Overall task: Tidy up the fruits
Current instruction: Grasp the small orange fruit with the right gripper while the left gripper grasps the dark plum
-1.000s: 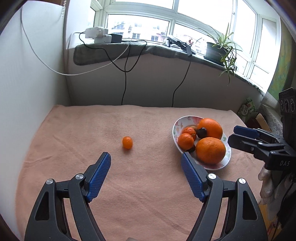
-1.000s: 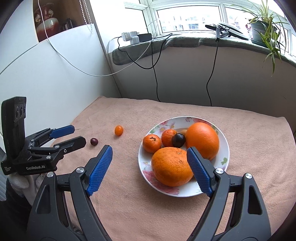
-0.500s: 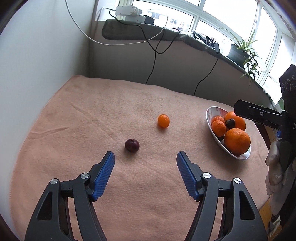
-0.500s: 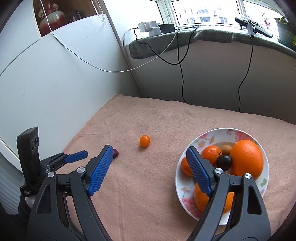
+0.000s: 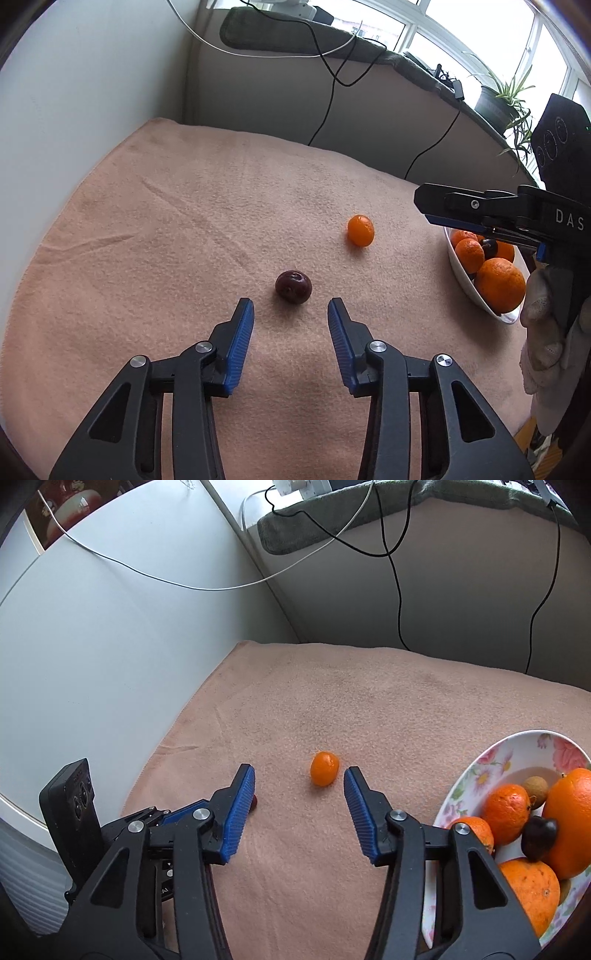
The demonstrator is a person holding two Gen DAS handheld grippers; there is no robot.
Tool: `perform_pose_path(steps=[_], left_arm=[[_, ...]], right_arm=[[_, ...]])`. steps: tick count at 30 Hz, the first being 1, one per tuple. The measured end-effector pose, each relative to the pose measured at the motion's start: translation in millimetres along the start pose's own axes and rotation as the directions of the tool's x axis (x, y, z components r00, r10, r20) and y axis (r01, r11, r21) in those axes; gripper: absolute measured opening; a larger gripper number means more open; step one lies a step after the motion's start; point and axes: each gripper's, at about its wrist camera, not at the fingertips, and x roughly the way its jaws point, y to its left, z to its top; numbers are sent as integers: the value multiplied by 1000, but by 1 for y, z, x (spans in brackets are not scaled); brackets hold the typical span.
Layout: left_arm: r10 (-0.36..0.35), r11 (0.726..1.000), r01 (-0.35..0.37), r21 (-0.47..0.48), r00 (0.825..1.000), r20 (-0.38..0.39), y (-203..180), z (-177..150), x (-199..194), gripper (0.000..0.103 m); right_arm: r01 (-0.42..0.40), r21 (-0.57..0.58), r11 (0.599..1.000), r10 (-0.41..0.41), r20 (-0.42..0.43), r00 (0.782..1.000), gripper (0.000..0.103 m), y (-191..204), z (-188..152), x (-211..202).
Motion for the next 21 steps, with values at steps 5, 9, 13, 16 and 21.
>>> perform_pose_path(steps=[5, 9, 13, 16, 21], left_arm=[[-5, 1000, 5, 18, 1000, -7, -2, 3, 4, 36], [-6, 1000, 6, 14, 1000, -14, -2, 5, 10, 34], [-3, 1000, 3, 20, 1000, -21, -4, 6, 15, 33], [-1, 1000, 2, 30, 1000, -22, -6, 6, 16, 32], [1, 999, 0, 37, 1000, -26, -11, 11, 22, 30]], right_arm=[[23, 6, 1000, -22, -57, 998, 41, 1, 7, 25], [56, -13, 998, -57, -84, 995, 38, 4, 8, 39], [86, -21, 996, -88, -104, 991, 35, 5, 11, 51], [108, -24, 994, -110, -113, 988, 34, 3, 11, 59], [126, -36, 991, -130, -129, 983, 34, 4, 10, 71]])
